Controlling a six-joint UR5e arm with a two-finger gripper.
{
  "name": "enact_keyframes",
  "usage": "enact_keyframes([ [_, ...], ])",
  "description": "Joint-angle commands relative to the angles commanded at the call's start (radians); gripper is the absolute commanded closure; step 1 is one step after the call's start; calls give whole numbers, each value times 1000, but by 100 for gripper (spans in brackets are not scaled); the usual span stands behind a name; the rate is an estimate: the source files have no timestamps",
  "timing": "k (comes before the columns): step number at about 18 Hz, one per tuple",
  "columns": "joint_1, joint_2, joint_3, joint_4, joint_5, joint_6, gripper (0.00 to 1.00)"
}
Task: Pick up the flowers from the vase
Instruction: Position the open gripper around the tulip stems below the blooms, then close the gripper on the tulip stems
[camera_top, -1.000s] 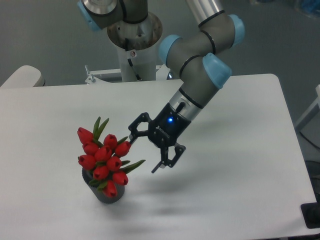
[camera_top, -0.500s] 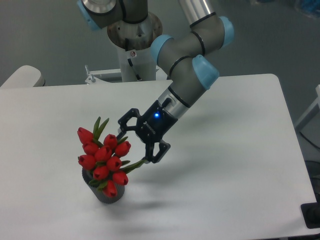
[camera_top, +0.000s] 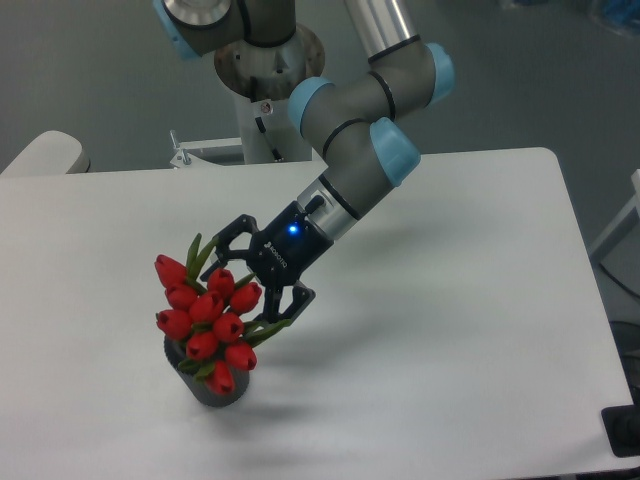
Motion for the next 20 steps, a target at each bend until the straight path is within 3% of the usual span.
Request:
enact_keyframes([
  [3,-27,-41,29,17,-2,2,0],
  [20,-54,-57,54,17,-37,-6,0],
])
